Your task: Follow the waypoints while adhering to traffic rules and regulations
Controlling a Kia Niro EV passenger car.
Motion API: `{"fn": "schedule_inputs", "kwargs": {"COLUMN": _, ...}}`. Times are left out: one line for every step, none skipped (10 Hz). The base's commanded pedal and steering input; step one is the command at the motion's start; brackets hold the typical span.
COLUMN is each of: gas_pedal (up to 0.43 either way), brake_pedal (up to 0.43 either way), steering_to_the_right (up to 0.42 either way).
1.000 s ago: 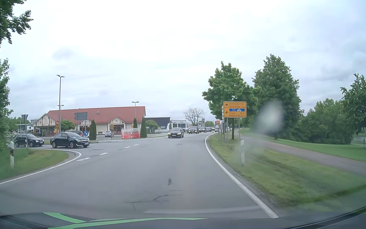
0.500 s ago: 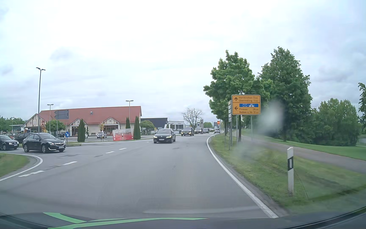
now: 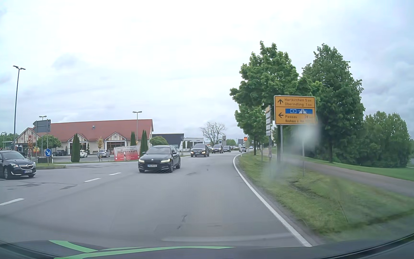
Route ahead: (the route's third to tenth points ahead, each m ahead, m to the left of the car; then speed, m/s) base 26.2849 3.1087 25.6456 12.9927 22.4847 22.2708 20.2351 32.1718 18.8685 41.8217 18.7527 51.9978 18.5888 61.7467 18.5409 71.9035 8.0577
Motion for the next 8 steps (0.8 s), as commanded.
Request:
{"fn": "schedule_inputs", "kwargs": {"gas_pedal": 0.0, "brake_pedal": 0.262, "steering_to_the_right": 0.021}}
{"fn": "schedule_inputs", "kwargs": {"gas_pedal": 0.0, "brake_pedal": 0.262, "steering_to_the_right": 0.021}}
{"fn": "schedule_inputs", "kwargs": {"gas_pedal": 0.0, "brake_pedal": 0.262, "steering_to_the_right": 0.021}}
{"fn": "schedule_inputs", "kwargs": {"gas_pedal": 0.0, "brake_pedal": 0.262, "steering_to_the_right": 0.021}}
{"fn": "schedule_inputs", "kwargs": {"gas_pedal": 0.0, "brake_pedal": 0.262, "steering_to_the_right": 0.021}}
{"fn": "schedule_inputs", "kwargs": {"gas_pedal": 0.0, "brake_pedal": 0.268, "steering_to_the_right": 0.021}}
{"fn": "schedule_inputs", "kwargs": {"gas_pedal": 0.0, "brake_pedal": 0.268, "steering_to_the_right": 0.021}}
{"fn": "schedule_inputs", "kwargs": {"gas_pedal": 0.0, "brake_pedal": 0.268, "steering_to_the_right": 0.021}}
